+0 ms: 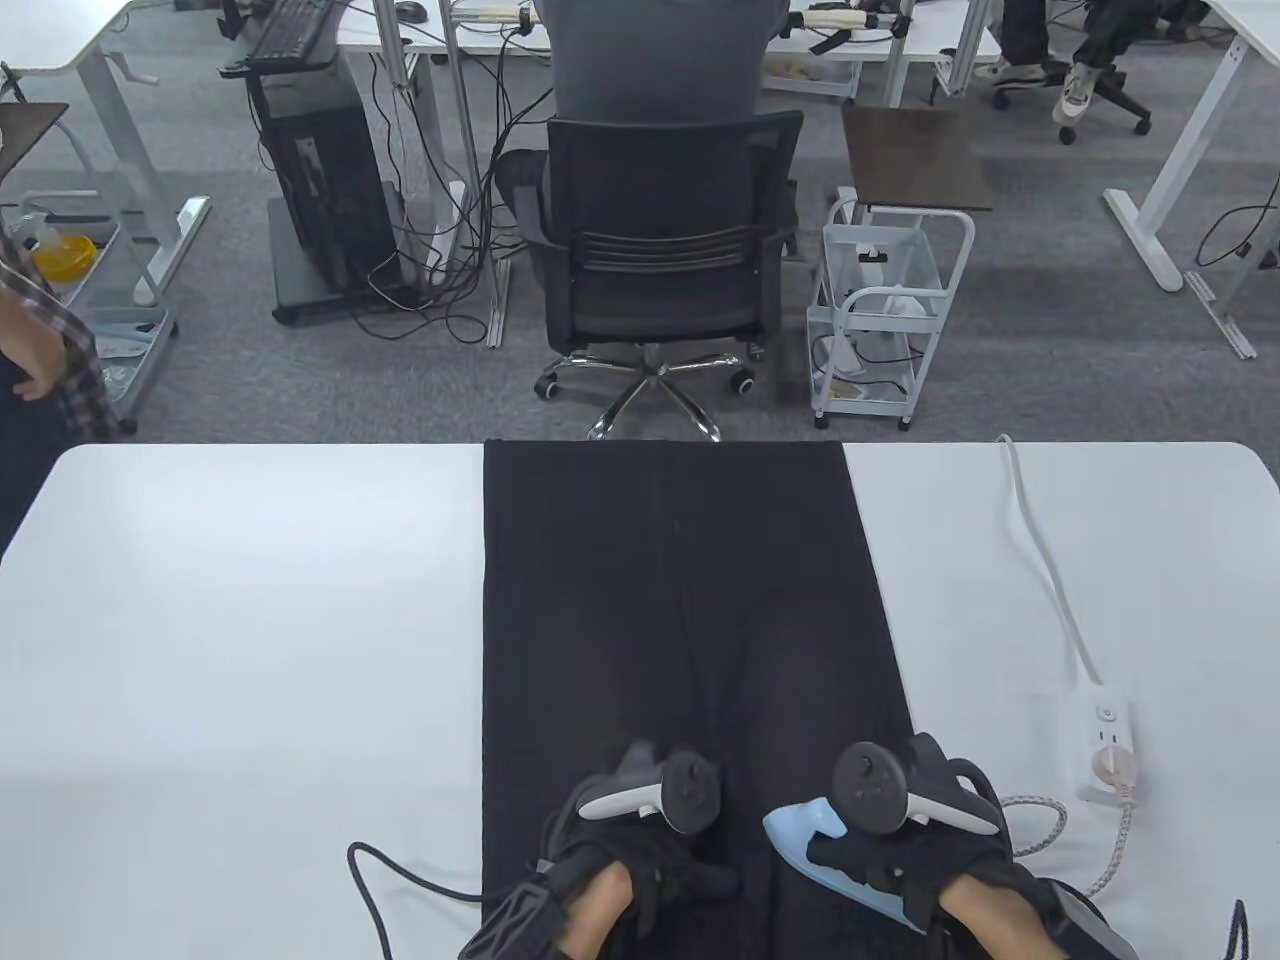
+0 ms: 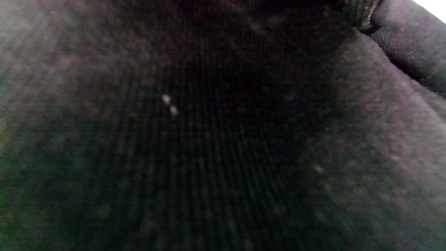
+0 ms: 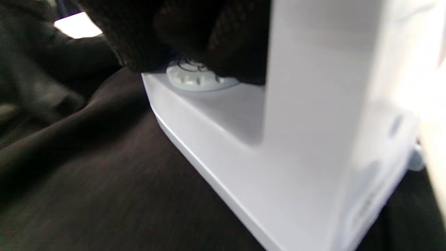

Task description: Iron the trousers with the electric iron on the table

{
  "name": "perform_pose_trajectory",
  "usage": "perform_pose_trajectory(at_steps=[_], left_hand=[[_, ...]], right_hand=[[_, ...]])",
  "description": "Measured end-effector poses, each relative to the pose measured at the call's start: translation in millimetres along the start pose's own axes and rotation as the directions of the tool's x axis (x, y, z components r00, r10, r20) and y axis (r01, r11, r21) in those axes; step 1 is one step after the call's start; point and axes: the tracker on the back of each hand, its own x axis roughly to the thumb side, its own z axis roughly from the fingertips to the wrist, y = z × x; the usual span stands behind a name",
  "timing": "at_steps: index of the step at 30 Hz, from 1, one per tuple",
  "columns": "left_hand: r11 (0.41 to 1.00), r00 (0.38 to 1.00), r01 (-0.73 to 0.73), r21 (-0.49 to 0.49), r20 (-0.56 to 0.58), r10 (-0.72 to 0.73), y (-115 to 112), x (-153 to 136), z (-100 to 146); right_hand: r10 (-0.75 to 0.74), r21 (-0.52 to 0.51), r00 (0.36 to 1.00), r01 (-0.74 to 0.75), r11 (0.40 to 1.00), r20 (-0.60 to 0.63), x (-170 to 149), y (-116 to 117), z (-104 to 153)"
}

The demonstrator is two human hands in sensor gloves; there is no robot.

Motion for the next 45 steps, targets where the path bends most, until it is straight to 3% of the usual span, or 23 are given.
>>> perform_pose_trajectory(at_steps=[12, 16, 20, 25, 31, 45], left_hand=[[1.000, 1.000, 0.005, 0.003, -0.001, -0.005, 0, 1, -1], [1.000, 1.000, 0.005, 0.003, 0.000, -0.005, 0, 1, -1], [1.000, 1.000, 0.005, 0.003, 0.001, -0.005, 0, 1, -1], [1.000, 1.000, 0.008, 0.003, 0.000, -0.008, 0, 0, -1], [1.000, 1.000, 0.009, 0.005, 0.001, -0.009, 0, 0, -1], [1.000, 1.000, 0.016, 0.011, -0.001, -0.016, -1, -1, -1]], right_hand=[[-0.121, -0.104, 0.957, 0.096, 0.990, -0.262, -39, -60, -118], [-0.180, -0.154, 0.913, 0.131, 0.979, -0.365, -53, -73, -142], [-0.195, -0.176, 0.897, 0.134, 0.975, -0.397, -57, -76, -149], [-0.190, -0.148, 0.906, 0.143, 0.979, -0.377, -52, -73, -143], [-0.115, -0.100, 0.965, 0.094, 0.991, -0.234, -33, -58, -117], [0.028, -0.036, 0.998, -0.025, 0.999, 0.062, 5, 8, 13]])
